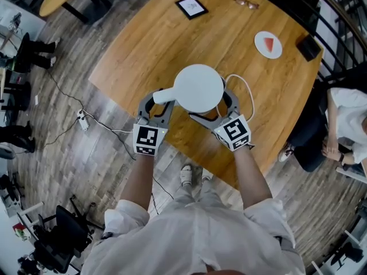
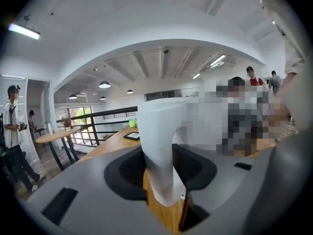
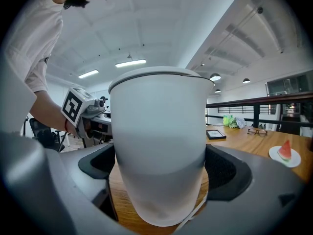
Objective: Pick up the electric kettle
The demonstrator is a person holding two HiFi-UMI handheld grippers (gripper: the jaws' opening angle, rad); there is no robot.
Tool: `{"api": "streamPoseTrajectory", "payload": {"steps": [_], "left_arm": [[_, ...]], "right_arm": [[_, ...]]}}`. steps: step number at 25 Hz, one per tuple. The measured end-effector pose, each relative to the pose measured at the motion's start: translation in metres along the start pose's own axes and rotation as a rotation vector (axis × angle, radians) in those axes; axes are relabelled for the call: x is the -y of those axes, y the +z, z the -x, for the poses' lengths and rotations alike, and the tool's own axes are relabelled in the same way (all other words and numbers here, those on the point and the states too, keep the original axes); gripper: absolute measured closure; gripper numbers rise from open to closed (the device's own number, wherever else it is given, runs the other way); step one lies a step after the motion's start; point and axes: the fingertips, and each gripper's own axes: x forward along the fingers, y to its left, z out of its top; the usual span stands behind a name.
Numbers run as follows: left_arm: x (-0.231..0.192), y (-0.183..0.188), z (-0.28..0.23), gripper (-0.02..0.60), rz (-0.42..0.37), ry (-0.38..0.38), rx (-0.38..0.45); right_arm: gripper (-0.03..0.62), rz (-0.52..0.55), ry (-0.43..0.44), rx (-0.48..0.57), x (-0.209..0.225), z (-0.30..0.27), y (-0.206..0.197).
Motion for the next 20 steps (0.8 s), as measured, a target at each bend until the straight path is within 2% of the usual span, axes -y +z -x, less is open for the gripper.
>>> {"api": "streamPoseTrajectory", "payload": {"steps": [4,13,20], "left_arm": [[-0.003,0.001,0.0,0.451,0.032,0.004,0.014],[-0.001,0.001,0.003,0.454,0.092,-0.016,0.042],[-0.001,0.015,0.011,0.454,0.106,-0.026,0.073]], "right_arm": [[0.028,0.001,0.0,0.002,0.0,-0.001,0.0],[0.028,0.002,0.019,-0.018,0.002,-0.001,0.0],[0.028,0.025,0.024,-0.016,-0.001,0.004,0.015]]}}
